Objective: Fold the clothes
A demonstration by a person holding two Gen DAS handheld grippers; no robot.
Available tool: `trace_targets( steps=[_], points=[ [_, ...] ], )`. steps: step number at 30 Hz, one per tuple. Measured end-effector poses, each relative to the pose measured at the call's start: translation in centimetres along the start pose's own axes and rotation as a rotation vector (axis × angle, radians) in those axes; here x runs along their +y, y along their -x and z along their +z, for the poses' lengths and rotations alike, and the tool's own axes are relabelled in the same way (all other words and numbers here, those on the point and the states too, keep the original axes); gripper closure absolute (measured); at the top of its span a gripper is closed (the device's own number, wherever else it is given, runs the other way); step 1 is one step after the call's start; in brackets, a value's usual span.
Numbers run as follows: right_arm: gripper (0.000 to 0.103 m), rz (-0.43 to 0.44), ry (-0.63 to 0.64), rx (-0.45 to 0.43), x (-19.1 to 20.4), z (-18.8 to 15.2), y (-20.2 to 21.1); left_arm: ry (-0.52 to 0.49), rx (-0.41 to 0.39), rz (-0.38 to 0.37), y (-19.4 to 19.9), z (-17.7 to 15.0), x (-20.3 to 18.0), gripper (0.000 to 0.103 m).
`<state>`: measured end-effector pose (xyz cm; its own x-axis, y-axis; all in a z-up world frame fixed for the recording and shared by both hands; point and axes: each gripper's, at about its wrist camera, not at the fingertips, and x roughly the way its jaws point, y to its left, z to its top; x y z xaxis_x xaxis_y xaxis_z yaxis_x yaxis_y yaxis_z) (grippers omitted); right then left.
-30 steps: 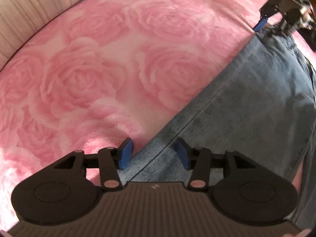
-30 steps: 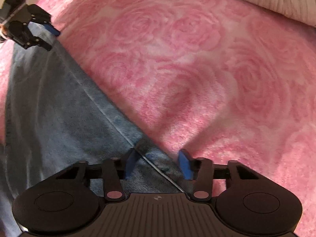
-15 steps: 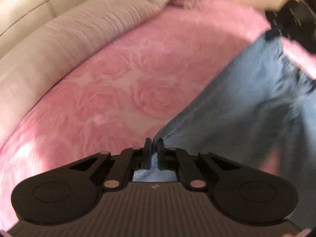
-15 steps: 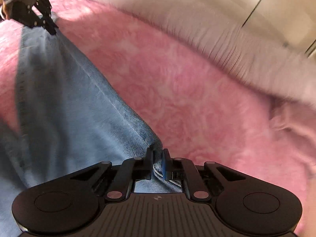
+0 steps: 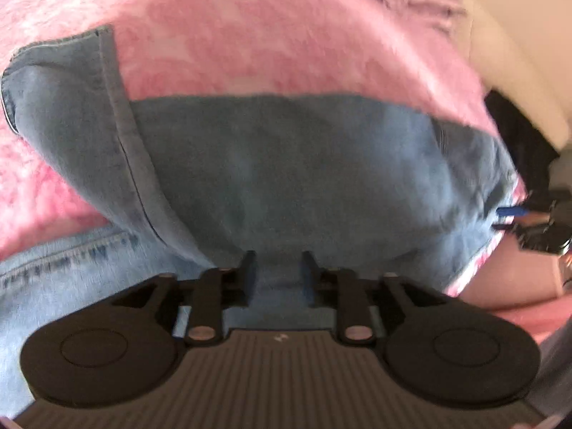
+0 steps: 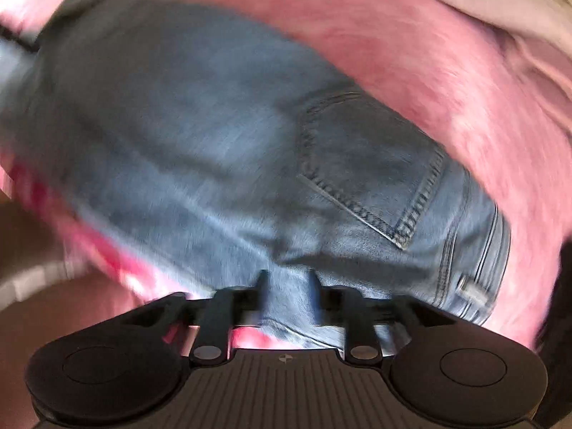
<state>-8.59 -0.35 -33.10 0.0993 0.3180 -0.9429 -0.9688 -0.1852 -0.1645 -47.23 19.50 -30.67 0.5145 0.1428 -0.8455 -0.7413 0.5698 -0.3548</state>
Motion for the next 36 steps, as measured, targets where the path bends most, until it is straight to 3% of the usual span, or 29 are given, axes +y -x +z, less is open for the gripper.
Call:
trace_targets(
  steps=[1, 6, 11, 15, 18, 23, 26, 30, 33, 36],
  points=[
    [0.056, 0.005, -0.066, -0.044, -0.4, -0.3, -0.2, 0.001, -0.021, -0.007, -0.1, 0.2, 0.6, 0.076],
    [0.055, 0.034, -0.327, -0.219, -2.5, -1.8, -1.7, -0.017, -0.116, -0.016, -1.2, -0.4, 2.4, 0.076],
    [0.055, 0.024, -0.493, -0.405, -2.4, -4.2, -2.5, -0.064, -0.237, 0.002, -1.6, -4.5, 2.7, 0.076],
    [0.055, -0.011, -0.619, -0.449, -0.5, -6.3, -1.2, -0.047, -0.351, 0.033, 0.6, -8.1, 2.2, 0.076],
    [0.055, -0.019, -0.739, -0.411, 0.6, -7.5, 0.4, 0.030, -0.306, 0.130, 2.8, -9.0, 1.2, 0.076],
    [0.055, 0.050, -1.011, -0.416, -1.2, -10.7, 3.7, 0.098, -0.317, 0.248, 5.8, -8.4, -0.1, 0.068],
    [0.055, 0.124, -1.122, -0.444, -2.5, -12.5, 4.2, 0.146, -0.306, 0.274, 5.6, -7.0, -0.5, 0.058],
    [0.055, 0.161, -1.200, -0.456, -4.2, -14.1, 4.4, 0.220, -0.257, 0.300, 3.2, -4.4, -0.3, 0.057],
    [0.055, 0.185, -1.251, -0.476, -5.8, -14.9, 4.1, 0.310, -0.211, 0.337, 0.8, -3.0, 0.9, 0.060],
    [0.055, 0.251, -1.358, -0.510, -8.2, -15.7, 3.0, 0.382, -0.193, 0.370, -0.9, -2.5, 2.0, 0.075]
  ],
)
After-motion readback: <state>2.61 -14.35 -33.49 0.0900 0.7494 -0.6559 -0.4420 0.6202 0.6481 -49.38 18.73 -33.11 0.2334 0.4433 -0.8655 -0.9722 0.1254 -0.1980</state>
